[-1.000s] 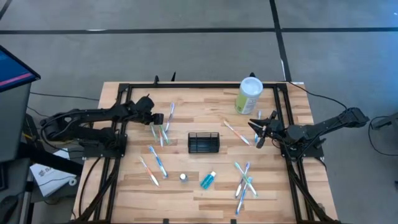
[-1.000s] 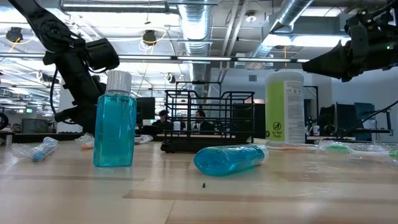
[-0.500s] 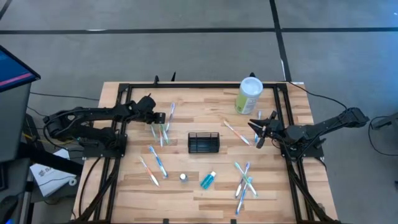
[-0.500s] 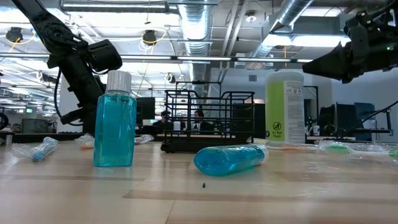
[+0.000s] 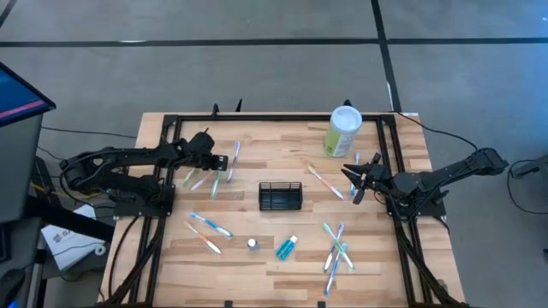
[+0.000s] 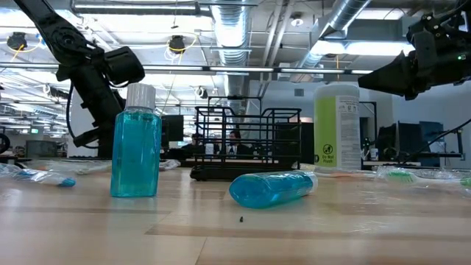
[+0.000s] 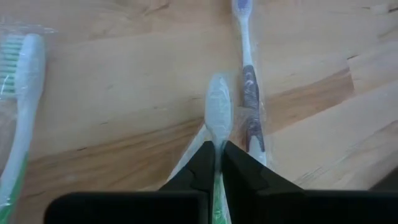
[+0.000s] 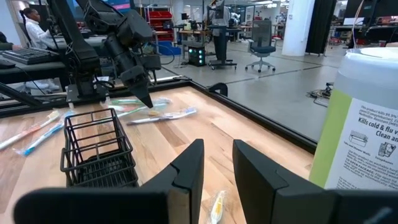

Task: Pick & Place toothbrushing station
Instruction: Put the middle green toothbrush into the left compartment of the organizer

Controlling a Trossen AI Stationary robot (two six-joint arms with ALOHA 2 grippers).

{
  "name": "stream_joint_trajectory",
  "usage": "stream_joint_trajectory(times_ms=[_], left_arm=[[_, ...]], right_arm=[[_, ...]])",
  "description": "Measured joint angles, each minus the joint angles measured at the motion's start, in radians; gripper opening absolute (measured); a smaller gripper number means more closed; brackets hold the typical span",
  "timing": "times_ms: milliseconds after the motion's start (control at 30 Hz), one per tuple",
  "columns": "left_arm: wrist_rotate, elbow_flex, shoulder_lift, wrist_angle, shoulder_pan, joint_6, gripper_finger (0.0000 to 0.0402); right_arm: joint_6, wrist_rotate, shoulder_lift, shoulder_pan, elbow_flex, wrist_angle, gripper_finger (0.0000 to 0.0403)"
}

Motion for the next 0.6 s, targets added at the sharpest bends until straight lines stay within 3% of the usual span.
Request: stream_joint_trajectory(times_ms=[333, 600], left_arm=[[0.006, -0.001, -0.227, 0.007, -0.036, 0.025, 0.001], [-0.013, -0.001, -0.386, 0.104, -0.149, 0.082, 0.0012]], right_arm=[[0.0, 0.001, 0.0, -0.001, 0.0, -0.003, 0.0077], [0.0, 0.002, 0.0, -0.001, 0.0, -0.003, 0.0077]])
